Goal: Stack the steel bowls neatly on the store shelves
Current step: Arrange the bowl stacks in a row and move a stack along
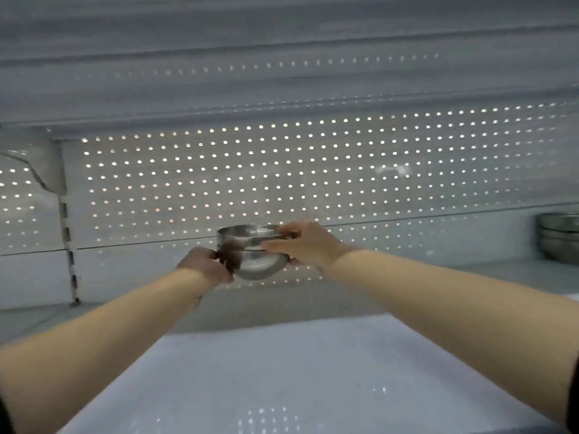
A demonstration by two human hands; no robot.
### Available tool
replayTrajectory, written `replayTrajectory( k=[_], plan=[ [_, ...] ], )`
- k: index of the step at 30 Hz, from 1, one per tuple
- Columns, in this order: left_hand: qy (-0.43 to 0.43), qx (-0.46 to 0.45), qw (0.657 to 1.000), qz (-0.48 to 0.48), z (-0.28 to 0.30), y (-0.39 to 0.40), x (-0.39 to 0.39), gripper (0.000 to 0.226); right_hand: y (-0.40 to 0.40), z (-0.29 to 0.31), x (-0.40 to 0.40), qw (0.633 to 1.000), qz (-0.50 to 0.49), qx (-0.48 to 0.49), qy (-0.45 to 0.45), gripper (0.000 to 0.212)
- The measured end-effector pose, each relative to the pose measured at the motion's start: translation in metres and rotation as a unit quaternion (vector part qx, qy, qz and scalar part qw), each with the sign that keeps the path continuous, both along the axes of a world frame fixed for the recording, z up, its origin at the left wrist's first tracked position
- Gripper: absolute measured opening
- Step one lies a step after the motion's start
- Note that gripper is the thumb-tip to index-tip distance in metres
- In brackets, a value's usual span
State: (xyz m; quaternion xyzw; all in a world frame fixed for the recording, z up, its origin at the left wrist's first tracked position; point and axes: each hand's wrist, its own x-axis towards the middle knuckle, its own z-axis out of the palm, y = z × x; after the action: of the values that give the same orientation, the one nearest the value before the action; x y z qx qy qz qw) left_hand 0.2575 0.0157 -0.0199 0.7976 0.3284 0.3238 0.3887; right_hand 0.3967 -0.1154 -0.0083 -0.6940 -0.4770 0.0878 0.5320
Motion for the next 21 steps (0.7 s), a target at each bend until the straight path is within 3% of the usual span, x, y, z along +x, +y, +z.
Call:
replayTrajectory(
  k=[3,5,8,11,16,21],
  plan=[
    [0.003,0.020,0.998,-0.066,-0.005,-0.056,0.072,0.015,-0.073,-0.003,0.054,0.998,-0.065,0.000,0.004,0.035],
    [0.021,0.021,0.994,-0.106,-0.011,-0.095,0.123,0.025,-0.123,-0.007,0.091,0.994,-0.109,0.000,0.008,0.036],
    [0.021,-0.010,0.990,-0.138,-0.023,-0.154,0.189,0.028,-0.187,-0.014,0.142,0.987,-0.160,-0.007,0.013,0.040],
    [0.017,-0.044,0.987,-0.155,-0.029,-0.205,0.243,0.031,-0.237,-0.020,0.193,0.984,-0.177,0.002,0.029,0.034],
    [0.012,-0.070,0.981,-0.182,-0.036,-0.265,0.312,0.027,-0.292,-0.026,0.261,0.981,-0.192,-0.012,0.028,0.068],
    [0.008,-0.100,0.982,-0.159,-0.040,-0.293,0.348,0.036,-0.316,-0.031,0.300,0.984,-0.174,-0.025,0.020,0.071]
  ],
)
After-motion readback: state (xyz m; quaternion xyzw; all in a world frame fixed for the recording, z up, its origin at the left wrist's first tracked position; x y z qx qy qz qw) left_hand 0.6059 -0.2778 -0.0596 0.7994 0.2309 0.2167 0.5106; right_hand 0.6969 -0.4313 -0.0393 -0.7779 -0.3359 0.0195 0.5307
